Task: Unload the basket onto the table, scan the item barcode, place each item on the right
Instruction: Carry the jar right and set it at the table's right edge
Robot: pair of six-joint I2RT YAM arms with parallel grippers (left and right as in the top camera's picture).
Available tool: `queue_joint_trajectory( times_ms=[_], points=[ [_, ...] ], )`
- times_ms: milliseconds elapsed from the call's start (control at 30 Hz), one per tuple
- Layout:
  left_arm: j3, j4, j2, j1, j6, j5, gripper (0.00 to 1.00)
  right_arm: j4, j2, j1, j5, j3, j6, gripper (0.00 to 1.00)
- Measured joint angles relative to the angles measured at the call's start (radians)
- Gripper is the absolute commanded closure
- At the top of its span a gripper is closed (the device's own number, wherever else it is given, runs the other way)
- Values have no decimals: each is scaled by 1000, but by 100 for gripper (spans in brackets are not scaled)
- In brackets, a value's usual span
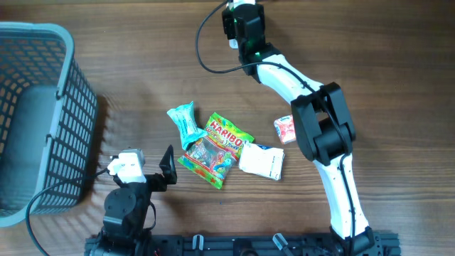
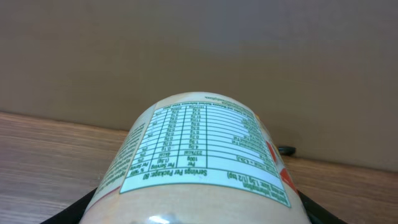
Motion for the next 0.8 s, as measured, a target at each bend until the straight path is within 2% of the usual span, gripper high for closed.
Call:
queue_joint_trajectory(
  times_ms=[67, 133, 200, 300, 367, 433, 467, 533, 700, 733, 767, 800],
  points=[
    [0, 0, 0, 0, 0, 0, 0, -16, 0, -3, 0, 7, 0, 39],
    [0, 0, 0, 0, 0, 0, 0, -112, -3, -2, 0, 21, 0, 42],
    [0, 0, 0, 0, 0, 0, 0, -269, -42, -4, 20, 26, 12, 46],
    [0, 0, 0, 0, 0, 0, 0, -577, -199, -64, 37, 27, 87, 44],
    [0, 0, 0, 0, 0, 0, 0, -740, -332, -182, 16, 41, 154, 44],
    [0, 0, 0, 0, 0, 0, 0, -937, -423, -369, -58, 58, 205, 43],
    [0, 0, 0, 0, 0, 0, 0, -967, -429, -425, -68, 59, 216, 42],
    [0, 0, 0, 0, 0, 0, 0, -1118, -407, -668, -137, 49, 247, 41],
    [0, 0, 0, 0, 0, 0, 0, -1273, -311, -995, -293, 29, 277, 41],
    [0, 0, 0, 0, 0, 0, 0, -1305, -286, -1048, -328, 27, 282, 37],
    [0, 0, 0, 0, 0, 0, 0, -1320, -265, -1091, -347, 25, 283, 24],
    [0, 0, 0, 0, 0, 0, 0, -1334, -240, -1136, -364, 19, 288, 19]
  ],
)
